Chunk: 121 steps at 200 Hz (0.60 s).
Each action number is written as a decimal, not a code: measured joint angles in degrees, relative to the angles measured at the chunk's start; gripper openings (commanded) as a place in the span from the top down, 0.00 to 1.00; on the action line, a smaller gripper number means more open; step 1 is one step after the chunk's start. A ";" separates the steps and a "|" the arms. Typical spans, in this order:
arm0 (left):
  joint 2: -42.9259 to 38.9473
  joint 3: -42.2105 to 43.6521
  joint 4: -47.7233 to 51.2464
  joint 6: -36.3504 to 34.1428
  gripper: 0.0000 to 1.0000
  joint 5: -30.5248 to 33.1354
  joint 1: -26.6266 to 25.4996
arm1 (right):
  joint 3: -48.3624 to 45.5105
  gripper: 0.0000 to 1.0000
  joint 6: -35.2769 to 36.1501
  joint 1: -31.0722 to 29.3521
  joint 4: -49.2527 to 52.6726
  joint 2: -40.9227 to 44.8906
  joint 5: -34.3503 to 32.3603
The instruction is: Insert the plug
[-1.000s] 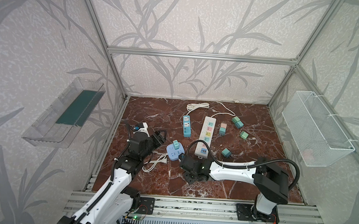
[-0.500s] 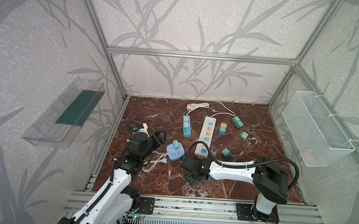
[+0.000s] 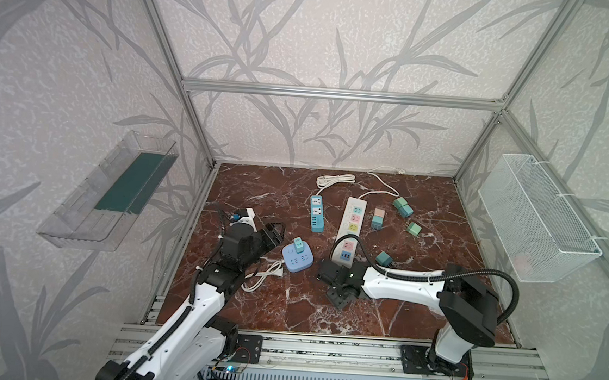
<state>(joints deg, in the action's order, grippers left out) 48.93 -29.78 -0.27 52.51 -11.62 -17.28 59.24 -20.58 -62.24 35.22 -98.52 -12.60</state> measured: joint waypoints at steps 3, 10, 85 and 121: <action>0.20 -0.15 -0.02 0.02 0.34 -0.04 -0.13 | 0.00 0.31 0.09 0.39 0.04 0.09 -0.02; 0.76 -0.61 -0.15 -0.07 0.34 -0.13 -0.66 | 0.00 0.31 0.28 1.25 0.20 0.11 -0.15; 5.18 -8.55 2.95 -8.83 0.36 2.12 -11.78 | -0.83 0.32 2.25 5.99 3.61 4.94 -2.01; 11.76 -16.15 12.26 -18.40 0.42 8.90 -22.36 | -4.61 0.31 2.40 8.85 4.15 19.87 -4.68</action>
<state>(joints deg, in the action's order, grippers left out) 60.69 -45.93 11.99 34.11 -2.72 -39.64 54.63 -18.17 -53.39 39.38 -78.65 -17.28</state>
